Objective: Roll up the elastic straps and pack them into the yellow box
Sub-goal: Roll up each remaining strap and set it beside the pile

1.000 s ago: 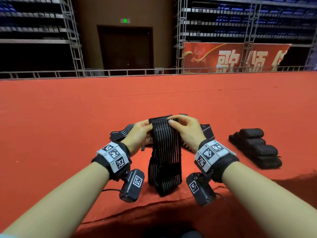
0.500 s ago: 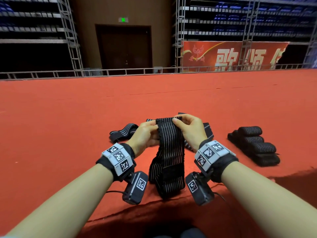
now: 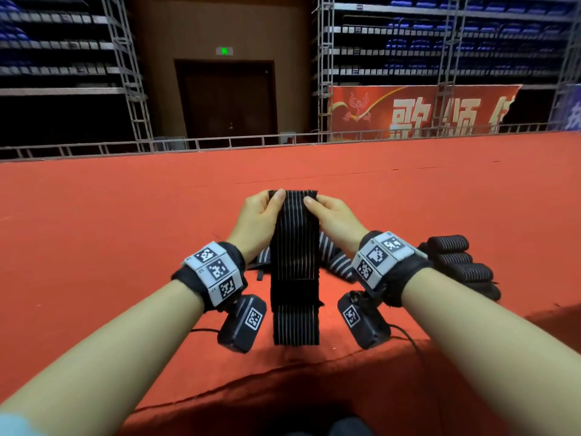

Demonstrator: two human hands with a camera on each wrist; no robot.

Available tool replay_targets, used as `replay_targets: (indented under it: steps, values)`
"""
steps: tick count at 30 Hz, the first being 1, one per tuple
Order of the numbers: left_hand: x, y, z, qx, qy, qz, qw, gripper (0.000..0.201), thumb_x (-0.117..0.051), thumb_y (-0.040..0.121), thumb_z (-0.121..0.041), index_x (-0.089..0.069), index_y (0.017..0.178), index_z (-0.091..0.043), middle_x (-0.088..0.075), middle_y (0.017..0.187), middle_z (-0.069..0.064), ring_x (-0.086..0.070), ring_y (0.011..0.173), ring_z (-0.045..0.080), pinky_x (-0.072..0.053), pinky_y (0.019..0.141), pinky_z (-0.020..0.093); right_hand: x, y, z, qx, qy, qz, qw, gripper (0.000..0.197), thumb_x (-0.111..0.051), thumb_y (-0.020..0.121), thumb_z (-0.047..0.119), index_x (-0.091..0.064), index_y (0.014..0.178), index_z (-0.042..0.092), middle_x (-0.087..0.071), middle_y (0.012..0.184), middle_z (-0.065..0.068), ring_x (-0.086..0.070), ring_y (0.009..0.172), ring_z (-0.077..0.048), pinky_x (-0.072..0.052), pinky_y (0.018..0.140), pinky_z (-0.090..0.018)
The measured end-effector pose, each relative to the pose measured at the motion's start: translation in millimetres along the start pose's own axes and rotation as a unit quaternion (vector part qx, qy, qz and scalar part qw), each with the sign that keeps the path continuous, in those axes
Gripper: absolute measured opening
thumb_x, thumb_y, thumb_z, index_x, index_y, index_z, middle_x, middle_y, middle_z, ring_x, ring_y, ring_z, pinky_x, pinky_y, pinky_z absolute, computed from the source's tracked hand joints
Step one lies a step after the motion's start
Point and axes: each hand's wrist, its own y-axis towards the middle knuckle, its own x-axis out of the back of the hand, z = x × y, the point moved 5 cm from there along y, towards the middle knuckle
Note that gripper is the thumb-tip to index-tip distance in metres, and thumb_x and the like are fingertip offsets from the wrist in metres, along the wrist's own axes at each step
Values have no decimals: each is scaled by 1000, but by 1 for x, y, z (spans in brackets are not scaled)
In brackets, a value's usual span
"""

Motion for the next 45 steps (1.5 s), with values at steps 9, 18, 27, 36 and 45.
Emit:
replay_targets:
  steps: [9,18,27,36,45]
  values:
    - [18,14,-82,-120,79,-78,986,32,-33,104,-29,-43,75,-23,-51,73,-10,-47,63,-4,-38,64,23,-11,-3,77,85,50,-9,995,23,-39,103,22,-44,125,15,-58,115,3,-56,111,-10,-44,100,-30]
    - [13,0,-47,-22,19,-28,999,26,-36,102,-34,-48,101,-11,-57,95,1,-57,88,15,-46,81,34,-27,-6,38,24,69,-18,997,32,-42,99,30,-47,127,15,-63,119,-7,-62,110,-20,-46,101,-46]
    - [-16,-30,82,131,-28,12,991,23,-41,103,-27,-56,102,-10,-65,95,1,-64,91,14,-51,78,26,-35,-25,-69,-47,22,18,999,19,-47,100,14,-60,114,12,-67,105,-1,-64,95,-11,-52,83,-22]
    - [-33,-60,182,239,-81,31,967,14,-51,98,-11,-65,98,-10,-70,101,14,-66,93,26,-53,87,37,-46,-35,-160,-192,87,0,978,17,-48,99,5,-64,103,2,-62,63,2,-55,47,-4,-41,44,-16]
    - [-40,-90,232,294,-154,45,942,26,-44,98,-4,-61,118,-3,-68,115,14,-64,101,23,-50,91,36,-62,-54,-225,-277,258,33,925,28,-48,95,2,-71,109,9,-62,113,-16,-50,93,-26,-45,79,-32]
